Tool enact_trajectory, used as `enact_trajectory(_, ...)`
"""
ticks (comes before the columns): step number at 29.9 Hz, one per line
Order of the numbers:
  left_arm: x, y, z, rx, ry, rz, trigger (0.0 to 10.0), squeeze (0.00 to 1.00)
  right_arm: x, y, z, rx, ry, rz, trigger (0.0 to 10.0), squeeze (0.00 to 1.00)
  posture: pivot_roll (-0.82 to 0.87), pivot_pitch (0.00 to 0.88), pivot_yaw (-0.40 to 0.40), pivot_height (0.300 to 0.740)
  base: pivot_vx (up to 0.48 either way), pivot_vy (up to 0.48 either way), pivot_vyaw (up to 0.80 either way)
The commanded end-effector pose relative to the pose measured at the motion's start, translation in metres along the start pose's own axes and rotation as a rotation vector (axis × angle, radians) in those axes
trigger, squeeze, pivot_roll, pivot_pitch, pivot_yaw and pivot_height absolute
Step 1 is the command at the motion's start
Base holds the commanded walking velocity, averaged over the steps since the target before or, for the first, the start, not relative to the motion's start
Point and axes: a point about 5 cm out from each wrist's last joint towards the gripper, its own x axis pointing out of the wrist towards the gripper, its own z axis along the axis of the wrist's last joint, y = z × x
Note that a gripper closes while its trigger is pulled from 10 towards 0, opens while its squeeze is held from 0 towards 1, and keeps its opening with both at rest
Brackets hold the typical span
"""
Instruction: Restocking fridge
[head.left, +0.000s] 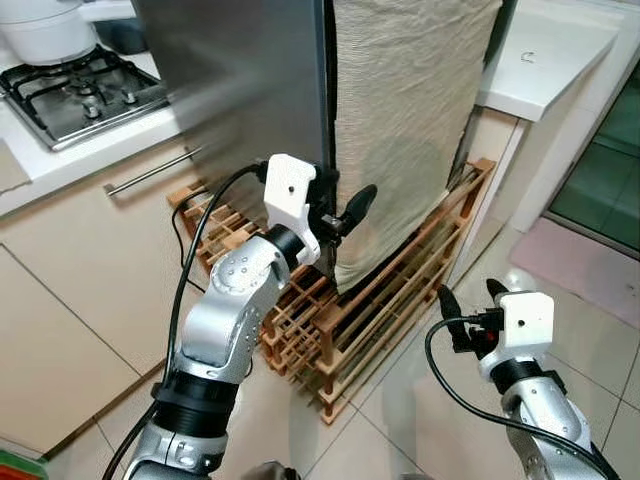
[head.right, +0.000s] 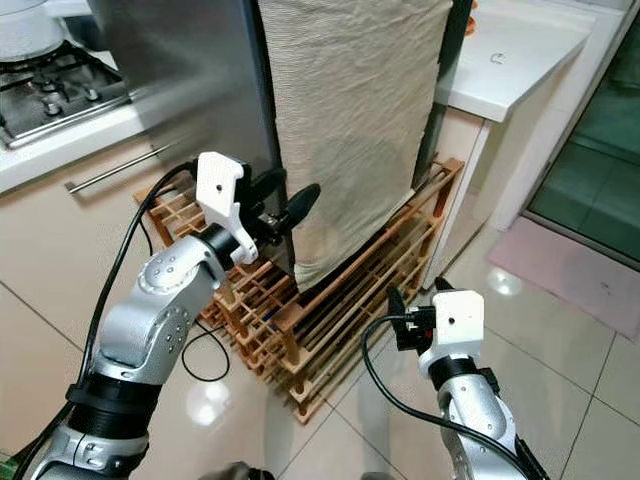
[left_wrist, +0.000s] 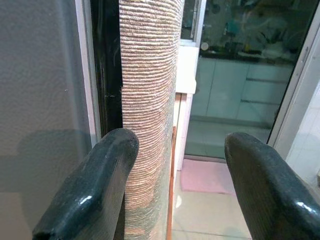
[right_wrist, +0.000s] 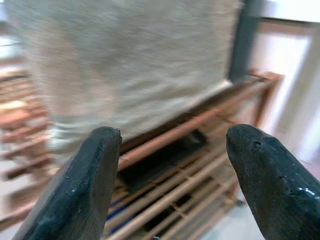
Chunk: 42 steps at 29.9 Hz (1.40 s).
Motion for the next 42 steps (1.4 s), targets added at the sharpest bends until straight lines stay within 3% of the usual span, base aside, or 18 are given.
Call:
enact_trajectory(1,0.007,0.003,0.002,0.034,0.003,0.013,10.0,0.0,-0.004,0.003,0.007,0.029,-0.005,0.074,10.0,0.0,-0.2,0.046,0.076,0.724,0.0,0.0,0.0)
enact_trajectory(9,0.014,0.015,0.01,0.057,-0.037,0.077,10.0,0.0,-0.005,0.008,0.014,0.044,-0.002,0.195,10.0,0.0,-0.21,0.032,0.066,0.724,0.0,0.0,0.0)
enact_trajectory(16,0.011,0.02,0.012,0.077,-0.055,0.11,10.0,0.0,-0.016,0.014,0.015,0.059,0.043,0.296,10.0,0.0,-0.2,0.026,0.059,0.724,0.0,0.0,0.0)
enact_trajectory(20,0.012,0.021,0.006,0.085,-0.041,0.125,10.0,0.0,-0.014,0.014,0.017,0.065,0.037,0.292,10.0,0.0,-0.2,0.025,0.057,0.724,0.0,0.0,0.0)
enact_trajectory(25,0.018,0.027,-0.017,0.192,0.068,0.168,10.0,0.0,-0.014,0.021,0.023,0.078,0.043,0.352,10.0,0.0,-0.2,0.027,0.058,0.724,0.0,0.0,0.0)
enact_trajectory(33,0.026,0.032,-0.022,0.181,0.067,0.187,10.0,0.0,-0.018,0.028,0.029,0.08,0.078,0.406,10.0,0.0,-0.2,0.031,0.056,0.724,0.0,0.0,0.0)
enact_trajectory(42,0.035,0.042,-0.032,0.091,0.114,0.25,10.0,0.0,-0.018,0.043,0.03,0.058,0.075,0.455,10.0,0.0,-0.21,0.037,0.058,0.724,0.0,0.0,0.0)
